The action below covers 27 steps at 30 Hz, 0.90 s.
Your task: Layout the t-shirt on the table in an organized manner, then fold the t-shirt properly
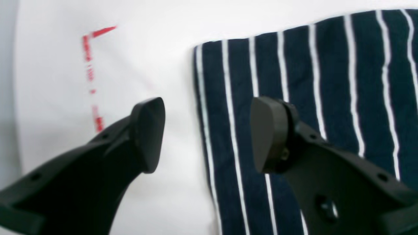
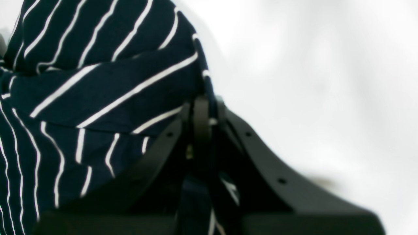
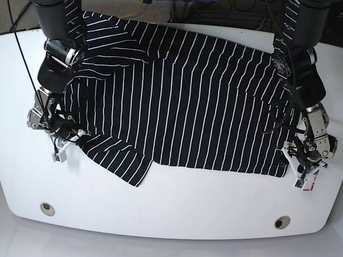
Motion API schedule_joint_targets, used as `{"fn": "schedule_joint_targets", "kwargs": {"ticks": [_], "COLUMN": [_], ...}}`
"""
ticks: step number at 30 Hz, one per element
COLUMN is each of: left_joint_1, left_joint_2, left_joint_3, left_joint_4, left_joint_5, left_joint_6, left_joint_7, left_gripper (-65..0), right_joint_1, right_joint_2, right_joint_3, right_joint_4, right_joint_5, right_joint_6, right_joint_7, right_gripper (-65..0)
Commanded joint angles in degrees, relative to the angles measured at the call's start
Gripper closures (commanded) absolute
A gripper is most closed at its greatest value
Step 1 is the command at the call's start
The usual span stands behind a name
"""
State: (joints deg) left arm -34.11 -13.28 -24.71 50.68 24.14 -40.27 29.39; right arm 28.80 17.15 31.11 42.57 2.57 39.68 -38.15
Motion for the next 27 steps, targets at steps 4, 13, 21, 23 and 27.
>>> {"fn": "schedule_joint_targets", "kwargs": {"ticks": [4,13,21,23,27], "left_joint_1": [-5.1,-9.7,-12.7,-13.2,-13.4], "left_joint_2": [-1.3,-4.8,-6.8,-7.2,-7.1], "left_joint_3": [-1.7,-4.7,-4.7,-4.7,-4.7], "left_joint_4": [-5.7,-18.1,-29.3,-31.9,-34.4], "left_joint_5": [-0.4,-0.4,-0.3,-0.3,-0.3], "left_joint_6": [0.3,1.3,4.6,5.8,7.0], "left_joint_7": [-4.4,-11.5,-18.1,-19.4,-20.9], "left_gripper": [-39.1,-39.1,-39.1,-39.1,-39.1], "right_joint_1": [1.2,0.2,0.1,0.1,0.1], "right_joint_2": [0.8,0.9,1.0,1.0,1.0], "right_joint_3": [0.0,0.0,0.0,0.0,0.0], "right_joint_4": [0.6,0.6,0.6,0.6,0.6], "right_joint_5": [-0.3,-0.3,-0.3,-0.3,-0.3], "right_joint_6": [0.3,0.3,0.3,0.3,0.3], "right_joint_7": [-0.5,-0.5,-0.4,-0.4,-0.4], "right_gripper": [0.0,0.0,0.0,0.0,0.0]}}
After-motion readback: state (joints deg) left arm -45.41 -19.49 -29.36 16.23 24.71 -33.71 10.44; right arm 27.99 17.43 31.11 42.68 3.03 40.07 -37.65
